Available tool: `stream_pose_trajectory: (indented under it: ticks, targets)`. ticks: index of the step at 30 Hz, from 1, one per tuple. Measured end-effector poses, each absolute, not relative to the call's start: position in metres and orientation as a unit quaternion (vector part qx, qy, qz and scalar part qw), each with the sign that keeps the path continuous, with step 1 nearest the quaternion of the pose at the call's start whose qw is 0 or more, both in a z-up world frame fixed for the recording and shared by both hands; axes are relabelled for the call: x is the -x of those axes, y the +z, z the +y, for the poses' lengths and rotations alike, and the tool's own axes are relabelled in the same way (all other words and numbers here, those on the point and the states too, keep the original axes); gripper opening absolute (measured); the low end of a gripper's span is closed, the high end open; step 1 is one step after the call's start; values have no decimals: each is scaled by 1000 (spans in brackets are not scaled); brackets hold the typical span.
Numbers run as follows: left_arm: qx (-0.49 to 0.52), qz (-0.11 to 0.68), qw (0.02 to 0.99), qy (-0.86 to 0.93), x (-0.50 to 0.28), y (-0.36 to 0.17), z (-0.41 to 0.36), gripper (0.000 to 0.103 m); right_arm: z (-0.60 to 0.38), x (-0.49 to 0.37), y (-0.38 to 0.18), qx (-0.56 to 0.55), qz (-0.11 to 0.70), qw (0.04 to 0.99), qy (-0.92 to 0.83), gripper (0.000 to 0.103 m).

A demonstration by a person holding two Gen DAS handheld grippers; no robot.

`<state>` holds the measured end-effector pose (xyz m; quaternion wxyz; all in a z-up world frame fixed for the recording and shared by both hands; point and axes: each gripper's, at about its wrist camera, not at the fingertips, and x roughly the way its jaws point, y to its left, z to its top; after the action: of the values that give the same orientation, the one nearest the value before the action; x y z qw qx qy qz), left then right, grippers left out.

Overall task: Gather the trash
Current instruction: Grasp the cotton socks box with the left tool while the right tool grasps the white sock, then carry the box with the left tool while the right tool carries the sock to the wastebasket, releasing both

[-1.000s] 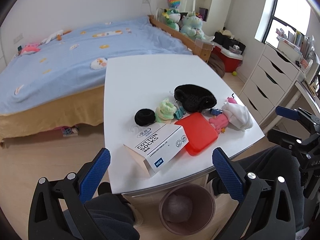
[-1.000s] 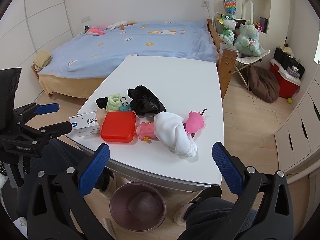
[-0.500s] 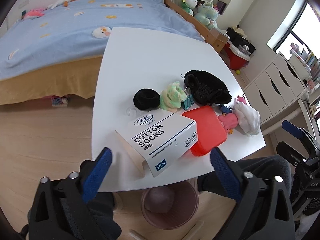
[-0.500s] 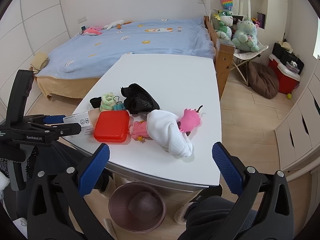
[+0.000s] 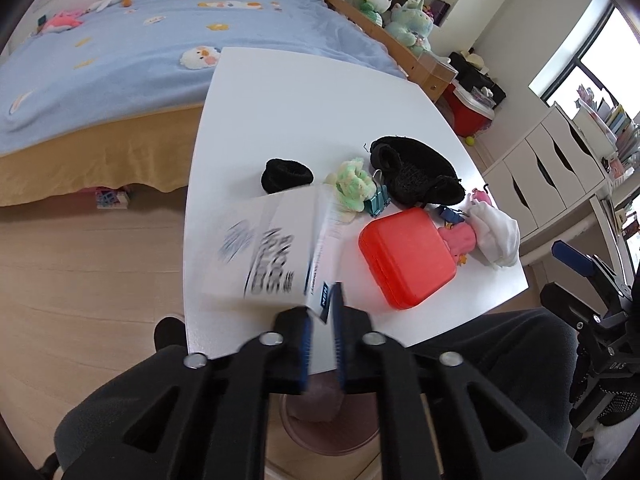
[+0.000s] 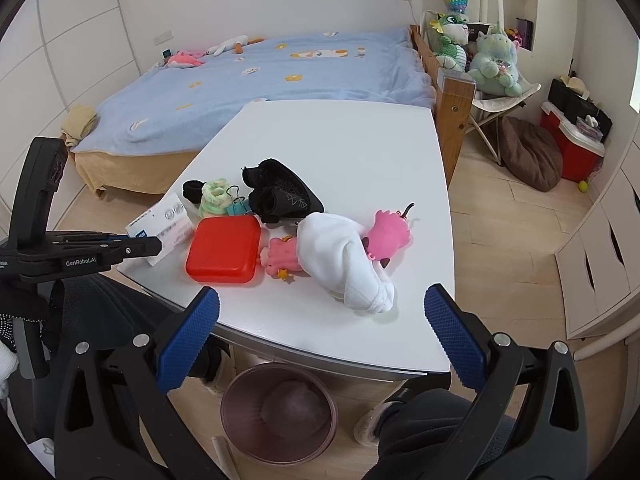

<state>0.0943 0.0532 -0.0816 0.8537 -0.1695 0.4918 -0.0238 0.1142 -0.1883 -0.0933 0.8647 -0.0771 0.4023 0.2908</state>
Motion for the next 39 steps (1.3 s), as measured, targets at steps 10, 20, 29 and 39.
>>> stream_pose_trajectory:
  ticks: [10, 20, 29, 39]
  targets:
    - [149, 468, 871, -34, -88, -61, 46, 0, -187, -120, -94, 75, 406, 866, 284, 100]
    - [128, 447, 885, -33, -83, -45, 43, 0, -172, -147, -94, 99, 423, 856, 280, 100]
    - [121, 440, 889, -33, -79, -41, 43, 0, -148, -163, -109, 155, 440, 839, 280, 74]
    - [119, 438, 891, -35, -77, -41, 44, 0, -148, -162, -113, 160, 435, 841, 279, 27]
